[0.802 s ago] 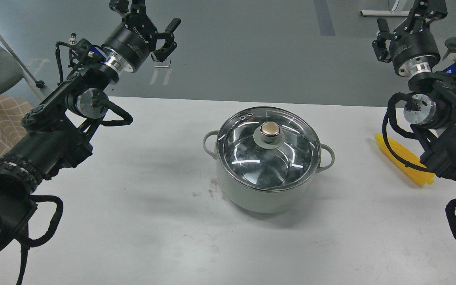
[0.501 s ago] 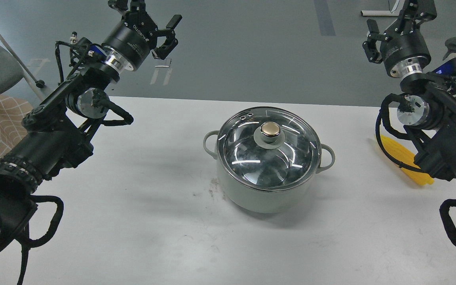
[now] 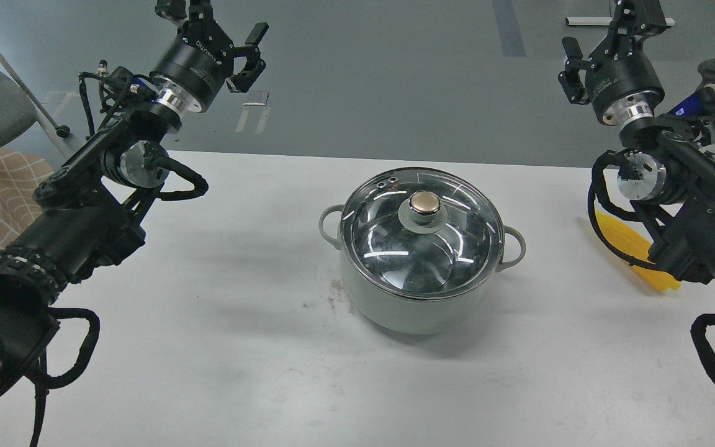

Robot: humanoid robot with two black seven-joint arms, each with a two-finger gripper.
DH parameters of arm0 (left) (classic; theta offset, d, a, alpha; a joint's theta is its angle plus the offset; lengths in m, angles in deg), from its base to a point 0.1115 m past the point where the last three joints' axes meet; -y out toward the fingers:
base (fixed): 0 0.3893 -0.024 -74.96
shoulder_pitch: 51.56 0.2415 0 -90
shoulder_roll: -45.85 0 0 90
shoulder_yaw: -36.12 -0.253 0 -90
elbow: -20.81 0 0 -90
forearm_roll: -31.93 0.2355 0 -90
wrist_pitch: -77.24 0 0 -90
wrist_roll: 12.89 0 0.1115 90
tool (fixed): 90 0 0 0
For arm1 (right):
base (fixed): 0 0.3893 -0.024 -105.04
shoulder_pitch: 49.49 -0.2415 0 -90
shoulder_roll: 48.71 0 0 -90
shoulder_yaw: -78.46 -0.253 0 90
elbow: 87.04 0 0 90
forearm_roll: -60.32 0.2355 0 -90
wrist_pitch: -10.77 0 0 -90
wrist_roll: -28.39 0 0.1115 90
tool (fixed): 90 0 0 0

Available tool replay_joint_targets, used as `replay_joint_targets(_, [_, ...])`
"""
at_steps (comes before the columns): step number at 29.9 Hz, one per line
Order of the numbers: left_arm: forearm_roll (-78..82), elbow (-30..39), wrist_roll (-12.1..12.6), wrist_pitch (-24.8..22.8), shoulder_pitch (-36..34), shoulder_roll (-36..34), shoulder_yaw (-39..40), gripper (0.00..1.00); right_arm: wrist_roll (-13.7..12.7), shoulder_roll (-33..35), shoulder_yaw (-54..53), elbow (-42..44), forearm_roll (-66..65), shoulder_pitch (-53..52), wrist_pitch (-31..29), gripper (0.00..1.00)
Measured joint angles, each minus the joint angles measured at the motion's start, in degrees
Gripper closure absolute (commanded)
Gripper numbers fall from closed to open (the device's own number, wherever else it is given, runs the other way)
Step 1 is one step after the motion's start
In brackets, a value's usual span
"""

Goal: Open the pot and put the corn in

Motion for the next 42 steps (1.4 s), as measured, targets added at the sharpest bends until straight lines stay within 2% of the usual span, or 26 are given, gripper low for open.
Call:
replay_joint_targets(19, [-0.8, 1.2, 0.1, 0.1, 1.5, 0.9, 3.0, 0.02, 0.0, -1.0, -0.2, -0.1, 0.7, -0.1, 0.2, 0.0])
replay_joint_targets(29, [-0.8, 4.3, 0.1, 0.3, 3.0, -0.1, 3.1, 0.02, 0.0, -0.9, -0.1, -0.2, 0.7, -0.2, 0.1, 0.0])
replay_joint_targets(42, [-0.3, 4.8, 0.1, 0.4, 3.0, -0.3, 2.7, 0.02, 0.0, -0.4, -0.1, -0.8, 0.7, -0.2, 0.1, 0.0])
